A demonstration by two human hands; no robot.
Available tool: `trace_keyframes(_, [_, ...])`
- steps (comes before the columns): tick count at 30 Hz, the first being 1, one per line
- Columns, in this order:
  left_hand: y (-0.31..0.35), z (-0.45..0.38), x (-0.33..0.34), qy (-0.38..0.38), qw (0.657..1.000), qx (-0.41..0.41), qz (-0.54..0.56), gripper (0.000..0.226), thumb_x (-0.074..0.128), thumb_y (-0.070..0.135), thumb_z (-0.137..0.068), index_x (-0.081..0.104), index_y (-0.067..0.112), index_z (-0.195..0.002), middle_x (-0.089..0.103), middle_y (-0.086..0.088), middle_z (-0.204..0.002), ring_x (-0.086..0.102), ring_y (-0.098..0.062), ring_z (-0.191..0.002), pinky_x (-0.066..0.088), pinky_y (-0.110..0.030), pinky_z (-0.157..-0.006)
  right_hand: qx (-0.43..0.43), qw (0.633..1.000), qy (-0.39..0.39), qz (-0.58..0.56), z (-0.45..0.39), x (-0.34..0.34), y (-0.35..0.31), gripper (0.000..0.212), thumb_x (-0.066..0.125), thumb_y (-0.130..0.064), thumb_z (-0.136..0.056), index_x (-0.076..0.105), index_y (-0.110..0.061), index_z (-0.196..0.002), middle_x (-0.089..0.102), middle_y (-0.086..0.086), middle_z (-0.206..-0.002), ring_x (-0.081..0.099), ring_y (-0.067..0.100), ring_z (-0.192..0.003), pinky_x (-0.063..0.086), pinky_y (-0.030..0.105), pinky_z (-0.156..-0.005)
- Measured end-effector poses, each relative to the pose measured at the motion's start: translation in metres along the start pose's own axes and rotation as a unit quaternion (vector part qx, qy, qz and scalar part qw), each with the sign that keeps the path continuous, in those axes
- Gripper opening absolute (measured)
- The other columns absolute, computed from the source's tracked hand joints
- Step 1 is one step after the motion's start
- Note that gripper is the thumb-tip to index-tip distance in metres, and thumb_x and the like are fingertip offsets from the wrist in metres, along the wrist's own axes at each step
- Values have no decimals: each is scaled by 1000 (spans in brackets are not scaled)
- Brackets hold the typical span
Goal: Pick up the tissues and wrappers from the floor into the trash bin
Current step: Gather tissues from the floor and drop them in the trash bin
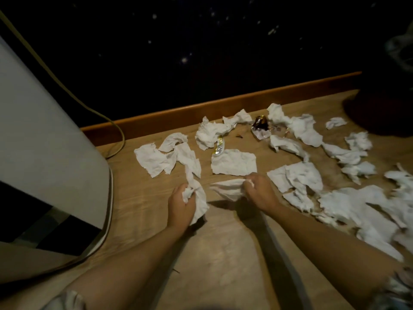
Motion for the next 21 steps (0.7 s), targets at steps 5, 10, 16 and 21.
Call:
trace_keyframes(5, [100, -18, 24, -62, 997, 48, 4, 25, 57, 42, -92, 64, 18, -90, 64, 3, -83, 62, -16, -78, 48, -24, -61, 43, 984, 106, -137, 5, -106, 9, 48, 69, -48, -83, 59, -6, -60, 56, 11, -58, 51, 20, -54, 44, 33, -54])
trace_keyframes(10, [211, -39, 60, -64, 988, 136, -29, 32, 70, 38, -85, 68, 14, -107, 63, 8, -97, 61, -8, -89, 44, -13, -64, 81, 950, 210, -217, 11, -192, 17, 26, 79, -19, -76, 61, -1, -74, 62, 5, -67, 58, 19, -65, 46, 34, -61])
trace_keyframes(16, [330, -42, 121, -83, 973, 217, 4, 26, 75, 29, -82, 55, 15, -93, 60, 2, -86, 57, -11, -79, 49, -28, -69, 63, 923, 273, -263, 23, -275, 20, 37, 82, -27, -73, 51, -17, -90, 56, -1, -81, 54, 15, -71, 47, 22, -56])
trace_keyframes(21, [399, -41, 175, -126, 967, 221, 25, 35, 68, 24, -89, 53, 18, -120, 53, 11, -109, 50, -5, -100, 41, -16, -80, 73, 867, 361, -337, 33, -349, 30, 41, 71, -43, -82, 59, -4, -79, 56, 8, -71, 53, 17, -65, 45, 30, -61])
Point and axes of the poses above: each hand's wrist, its own z-axis away from the middle knuckle, its own x-axis out of the palm, y = z × x, the point moved 7 cm from there along -z, towards the middle knuckle
